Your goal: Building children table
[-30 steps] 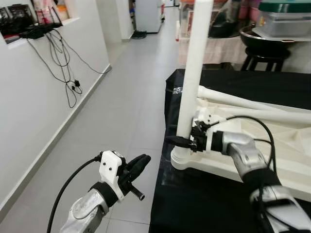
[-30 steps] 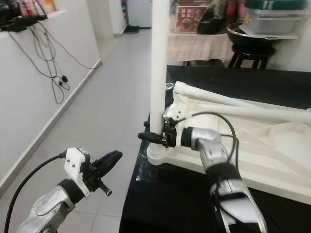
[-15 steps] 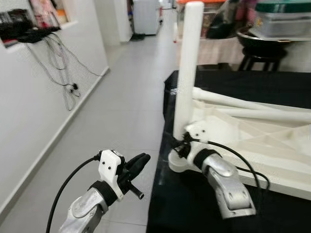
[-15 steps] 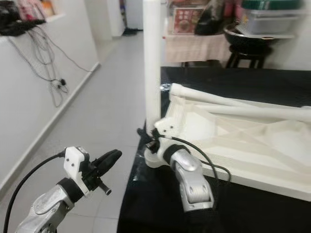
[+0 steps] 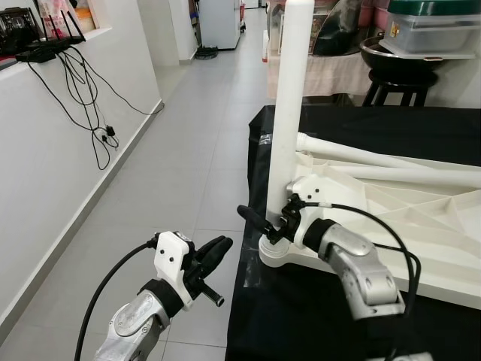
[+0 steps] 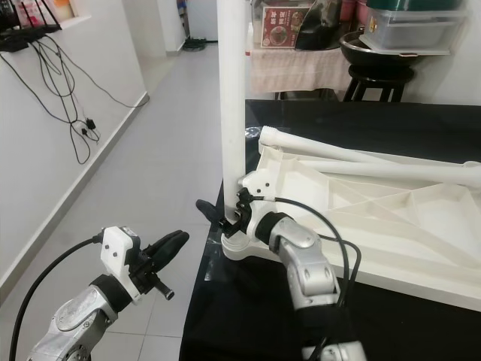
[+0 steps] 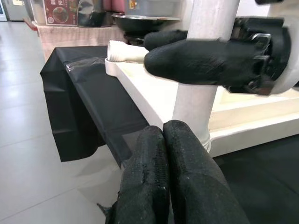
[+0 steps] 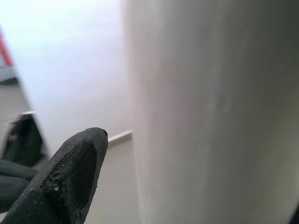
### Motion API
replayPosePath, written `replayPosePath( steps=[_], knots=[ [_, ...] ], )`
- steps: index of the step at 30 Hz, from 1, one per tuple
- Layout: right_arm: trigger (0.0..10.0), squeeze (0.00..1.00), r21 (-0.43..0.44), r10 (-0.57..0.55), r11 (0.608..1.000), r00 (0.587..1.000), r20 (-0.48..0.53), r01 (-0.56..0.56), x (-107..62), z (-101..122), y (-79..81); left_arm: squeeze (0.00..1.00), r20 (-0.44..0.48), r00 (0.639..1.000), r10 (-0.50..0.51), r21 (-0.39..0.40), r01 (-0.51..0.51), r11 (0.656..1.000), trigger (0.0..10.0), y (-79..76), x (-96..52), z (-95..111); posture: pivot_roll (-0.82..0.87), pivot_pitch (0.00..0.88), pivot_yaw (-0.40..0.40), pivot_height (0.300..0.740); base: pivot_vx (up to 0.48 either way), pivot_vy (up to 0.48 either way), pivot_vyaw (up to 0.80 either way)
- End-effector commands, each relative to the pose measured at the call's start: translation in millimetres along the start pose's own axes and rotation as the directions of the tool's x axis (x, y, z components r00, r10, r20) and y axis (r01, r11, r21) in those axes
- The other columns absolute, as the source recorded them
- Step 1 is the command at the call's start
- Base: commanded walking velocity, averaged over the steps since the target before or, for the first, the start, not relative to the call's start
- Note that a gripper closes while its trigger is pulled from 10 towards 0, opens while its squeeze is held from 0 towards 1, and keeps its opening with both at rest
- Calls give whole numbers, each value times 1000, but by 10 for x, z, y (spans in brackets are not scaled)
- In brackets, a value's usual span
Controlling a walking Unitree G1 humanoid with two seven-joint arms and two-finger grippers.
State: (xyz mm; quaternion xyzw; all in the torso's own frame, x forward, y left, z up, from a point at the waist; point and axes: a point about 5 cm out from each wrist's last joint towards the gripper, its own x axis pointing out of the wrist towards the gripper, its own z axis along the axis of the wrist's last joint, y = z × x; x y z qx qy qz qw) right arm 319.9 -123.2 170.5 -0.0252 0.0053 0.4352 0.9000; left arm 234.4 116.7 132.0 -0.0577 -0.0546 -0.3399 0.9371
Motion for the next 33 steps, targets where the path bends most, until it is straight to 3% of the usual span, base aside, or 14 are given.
replayPosePath(
  steps=[1,2,7,9,10,11,12,13,26,28,31,32,33],
  knots=[
    [10000,0,-36,155,987,988,6,-155,24,96,-65,0,-10,1000,-1,-5,1,1000,10000,3,-2,-16,-37,0,19,740,0,0,0],
    [10000,0,-44,210,977,978,-12,-210,18,101,-103,0,-10,1000,0,-5,0,1000,10000,3,-2,-17,-33,0,19,740,0,0,0],
    [10000,0,-53,267,962,963,-41,-269,14,93,-145,0,-12,1000,0,-4,0,1000,10000,2,-4,-19,-27,0,19,740,0,0,0],
    [10000,0,-11,317,948,947,-54,-318,18,82,-212,0,-14,1000,-1,-7,1,1000,10000,-3,-10,-23,-17,1,20,740,0,0,0],
    [7098,0,8,327,945,944,-50,-327,22,82,-249,0,-14,1000,-3,-8,3,1000,10000,-5,-13,-24,-14,2,20,740,0,0,0],
    [7098,0,8,327,945,944,-50,-327,22,82,-249,0,-14,1000,-3,-8,3,1000,10000,-5,-13,-24,-14,2,20,740,0,0,0],
    [1216,0,24,330,944,943,-44,-329,26,82,-281,0,-15,1000,-4,-10,4,1000,10000,-6,-14,-26,-14,2,20,740,0,0,0],
    [0,0,32,337,941,941,-40,-336,20,81,-299,0,-16,1000,-5,-11,5,1000,10000,-8,-15,-25,-10,4,19,740,0,0,0],
    [0,0,51,358,933,933,-38,-356,-7,17,-346,0,-15,1000,-4,-11,4,1000,10000,-9,-16,-21,-13,8,20,740,0,0,0],
    [0,0,55,335,942,942,-35,-332,-21,-5,-358,0,-15,1000,-4,-11,4,1000,10000,-8,-15,-20,-16,9,22,740,0,0,0],
    [0,0,46,236,971,971,-37,-235,-52,-70,-378,0,-14,1000,-4,-12,4,1000,10000,-4,-18,-17,-22,12,20,740,0,0,0],
    [0,0,47,147,988,988,-49,-145,-56,-127,-359,0,-13,1000,-3,-12,3,1000,10000,-1,-22,-14,-24,14,15,740,0,0,0],
    [0,0,47,147,988,988,-49,-145,-56,-127,-359,0,-13,1000,-3,-12,3,1000,10000,-1,-22,-14,-24,14,15,740,0,0,0]
  ],
)
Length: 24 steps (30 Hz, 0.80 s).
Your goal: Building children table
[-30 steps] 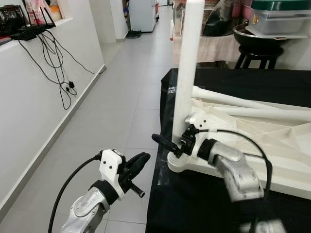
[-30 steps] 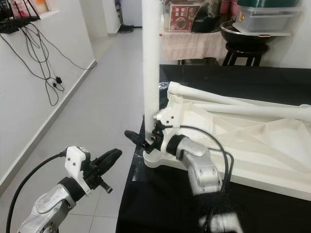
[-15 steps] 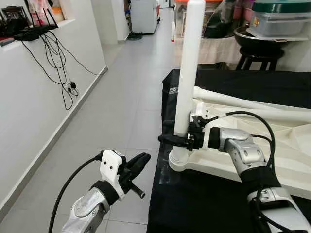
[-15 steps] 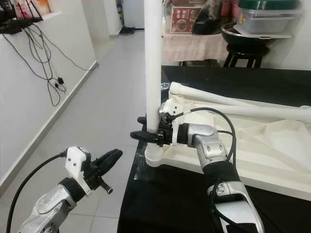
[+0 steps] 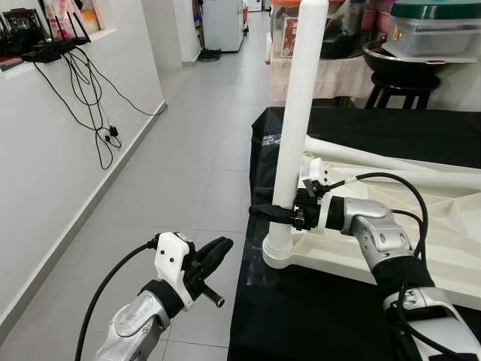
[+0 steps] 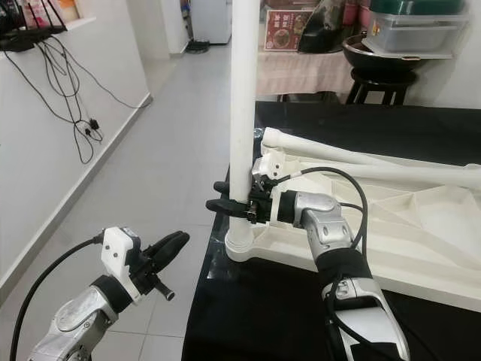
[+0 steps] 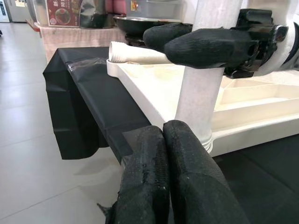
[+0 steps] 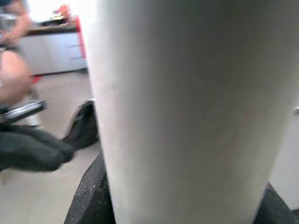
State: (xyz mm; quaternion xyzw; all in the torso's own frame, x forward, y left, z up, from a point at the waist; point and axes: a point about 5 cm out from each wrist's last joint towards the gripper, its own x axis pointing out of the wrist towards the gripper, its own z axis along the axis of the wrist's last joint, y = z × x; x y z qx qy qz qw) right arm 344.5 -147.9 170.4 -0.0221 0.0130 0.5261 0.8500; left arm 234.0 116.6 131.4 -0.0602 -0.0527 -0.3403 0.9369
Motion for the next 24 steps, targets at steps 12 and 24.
replayPosePath(
  steps=[12,24],
  knots=[
    [0,0,-8,-706,706,704,-68,708,47,-345,314,0,-19,1000,-4,-1,4,1000,10000,50,-34,-10,-30,8,19,740,0,0,0],
    [10000,188,40,-378,923,922,-88,382,261,-214,515,0,-21,1000,2,0,-2,1000,10000,52,-35,-19,-28,0,30,740,0,0,0]
  ],
)
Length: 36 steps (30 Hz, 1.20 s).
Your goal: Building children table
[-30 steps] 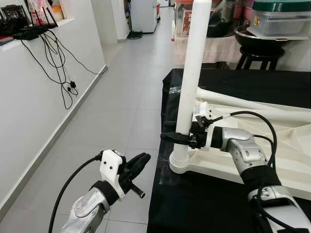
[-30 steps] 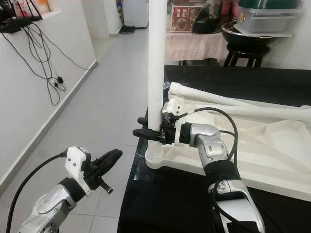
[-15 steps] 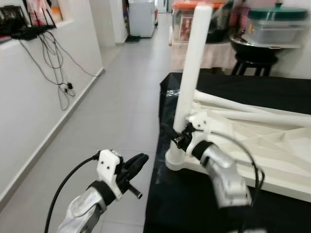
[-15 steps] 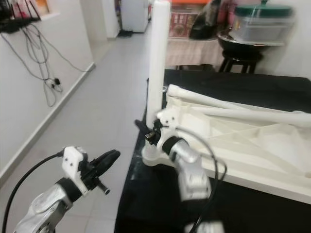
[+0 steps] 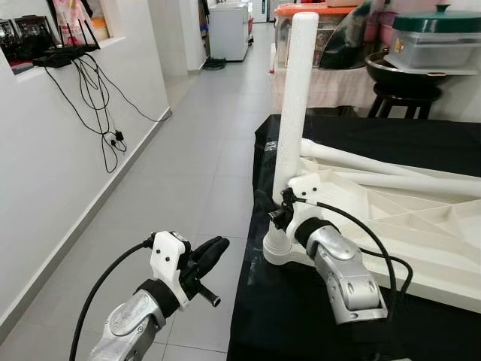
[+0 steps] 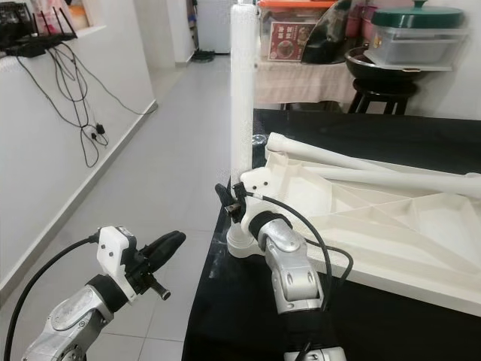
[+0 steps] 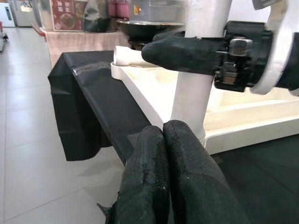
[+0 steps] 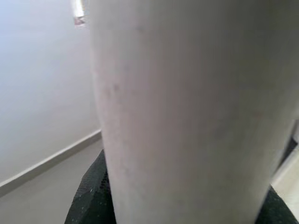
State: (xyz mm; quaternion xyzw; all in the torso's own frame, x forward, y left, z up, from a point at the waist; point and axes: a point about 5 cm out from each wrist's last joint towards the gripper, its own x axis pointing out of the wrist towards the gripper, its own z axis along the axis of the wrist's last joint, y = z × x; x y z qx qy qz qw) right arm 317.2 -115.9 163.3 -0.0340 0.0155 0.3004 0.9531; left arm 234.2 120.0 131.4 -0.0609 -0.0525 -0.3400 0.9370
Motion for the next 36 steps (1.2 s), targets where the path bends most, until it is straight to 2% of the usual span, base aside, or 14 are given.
replayPosePath(
  steps=[1,3,7,8,10,11,15,21,22,23,24,26,27,36],
  knots=[
    [10000,1000,41,216,976,975,-43,-214,0,-108,177,0,-22,1000,-1,0,1,1000,10000,22,-13,-28,-23,0,30,740,0,0,0],
    [10000,1000,-4,369,929,929,-24,-369,-36,-7,99,0,-24,1000,-4,-2,3,1000,10000,15,-10,-34,-14,0,24,740,0,0,0],
    [10000,1000,-71,451,890,893,-15,-450,-50,91,-13,0,-24,1000,-2,0,2,1000,10000,12,-9,-35,-8,0,22,740,0,0,0],
    [10000,0,-88,519,849,854,-41,-520,-58,141,-110,0,-23,1000,2,3,-2,1000,10000,11,-11,-31,1,0,18,740,0,0,0],
    [10000,0,-88,519,849,854,-41,-520,-58,141,-110,0,-23,1000,2,3,-2,1000,10000,11,-11,-31,1,0,18,740,0,0,0],
    [10000,0,-84,560,822,826,-64,-564,-67,152,-155,0,-22,1000,4,4,-4,1000,10000,10,-13,-29,4,0,17,740,0,0,0],
    [10000,0,-55,627,771,772,-108,-634,-30,184,-281,0,-22,1000,5,5,-5,1000,10000,0,-18,-26,11,0,15,740,0,0,0],
    [10000,0,-29,615,782,779,-122,-623,73,148,-407,0,-25,1000,1,3,-1,1000,10000,-17,-20,-25,23,3,13,740,0,0,0],
    [4980,0,-16,609,789,784,-118,-615,92,142,-437,0,-27,1000,0,3,0,1000,10000,-22,-19,-26,25,4,14,740,0,0,0],
    [2078,0,-8,606,792,787,-115,-611,102,139,-464,0,-27,1000,0,2,0,1000,10000,-27,-18,-26,27,5,13,740,0,0,0],
    [1529,0,-3,602,796,790,-115,-606,108,137,-486,0,-28,1000,0,2,0,1000,10000,-29,-18,-26,27,5,13,740,0,0,0],
    [1529,0,-2,598,798,793,-116,-602,112,135,-498,0,-28,1000,0,2,0,1000,10000,-30,-17,-26,27,5,13,740,0,0,0],
    [0,0,-1,604,794,789,-114,-608,106,140,-512,0,-27,1000,0,2,0,1000,10000,-33,-16,-26,26,8,11,740,0,0,0],
    [0,0,-4,606,791,785,-128,-611,-13,50,-596,0,-25,1000,2,1,-2,1000,10000,-28,-17,-22,19,9,14,740,0,0,0]
  ],
)
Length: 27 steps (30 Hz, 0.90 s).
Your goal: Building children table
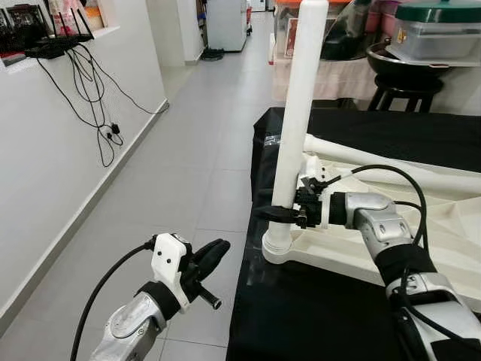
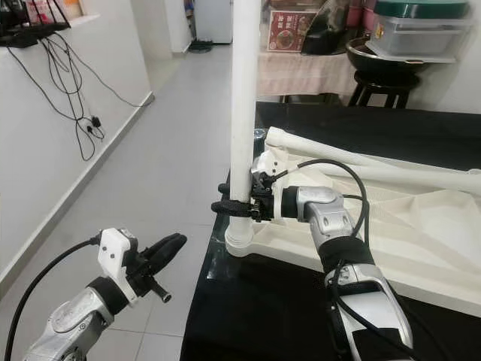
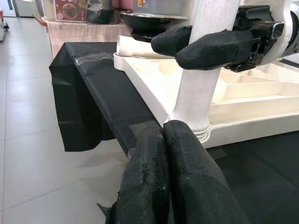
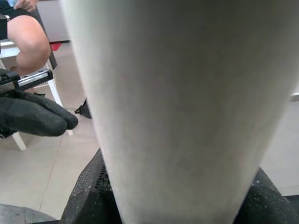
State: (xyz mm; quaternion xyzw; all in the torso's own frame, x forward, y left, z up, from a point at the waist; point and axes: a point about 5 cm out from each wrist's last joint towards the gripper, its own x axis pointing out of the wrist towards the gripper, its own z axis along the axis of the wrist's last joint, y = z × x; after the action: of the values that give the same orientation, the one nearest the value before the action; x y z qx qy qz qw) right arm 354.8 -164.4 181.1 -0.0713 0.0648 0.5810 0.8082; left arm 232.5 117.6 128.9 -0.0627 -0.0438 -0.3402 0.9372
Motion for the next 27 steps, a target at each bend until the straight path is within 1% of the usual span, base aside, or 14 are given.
replayPosePath(
  steps=[1,6,7,8,9,10,11,12,13,15,16,24,25,27],
  knots=[
    [0,0,19,23,1000,1000,-12,-23,-2,-95,43,0,-10,1000,1,10,-1,1000,10000,0,-16,5,19,9,14,740,0,0,0],
    [0,0,-2,-64,998,996,-54,64,-65,-241,154,0,-8,1000,3,10,-3,1000,10000,10,-31,15,3,18,13,740,0,0,0],
    [0,0,12,-275,961,957,-95,277,37,-413,340,0,-7,1000,5,10,-5,1000,10000,25,-54,22,-7,24,6,740,0,0,0],
    [0,0,12,-275,961,957,-95,277,37,-413,340,0,-7,1000,5,10,-5,1000,10000,25,-54,22,-7,24,6,740,0,0,0],
    [0,0,32,-440,895,894,-87,444,151,-461,408,0,-6,1000,5,11,-5,1000,10000,42,-62,30,-20,25,17,740,0,0,0],
    [0,0,197,-725,666,686,-57,720,247,-511,504,0,-5,1000,6,12,-6,1000,10000,55,-65,40,-24,32,28,740,0,0,0],
    [0,0,197,-725,666,686,-57,720,247,-511,504,0,-5,1000,6,12,-6,1000,10000,55,-65,40,-24,32,28,740,0,0,0],
    [0,0,94,-758,649,652,-7,755,303,-399,586,0,-9,1000,5,16,-5,1000,10000,72,-62,36,-33,28,54,740,0,0,0],
    [0,0,7,-756,654,653,42,757,344,-304,649,0,-12,1000,4,20,-4,1000,10000,84,-59,32,-33,28,54,740,0,0,0],
    [0,0,47,-674,734,735,-73,678,385,-485,648,0,-12,1000,2,12,-2,1000,10000,79,-41,22,-31,10,46,740,0,0,0],
    [0,0,54,-665,739,741,-93,671,406,-515,632,0,-16,1000,-12,8,12,1000,10000,76,-30,18,-18,12,35,740,0,0,0],
    [0,0,59,-694,709,710,-124,703,415,-477,710,0,-6,1000,11,19,-11,1000,10000,89,-23,27,-38,9,35,740,0,0,0],
    [10000,0,84,-692,708,713,-116,701,414,-458,706,0,-8,1000,8,16,-8,1000,10000,87,-14,23,-41,4,39,740,0,0,0],
    [10000,0,102,-688,712,719,-96,695,420,-421,707,0,-10,1000,4,14,-3,1000,10000,87,-6,20,-40,4,40,740,0,0,0]
  ],
)
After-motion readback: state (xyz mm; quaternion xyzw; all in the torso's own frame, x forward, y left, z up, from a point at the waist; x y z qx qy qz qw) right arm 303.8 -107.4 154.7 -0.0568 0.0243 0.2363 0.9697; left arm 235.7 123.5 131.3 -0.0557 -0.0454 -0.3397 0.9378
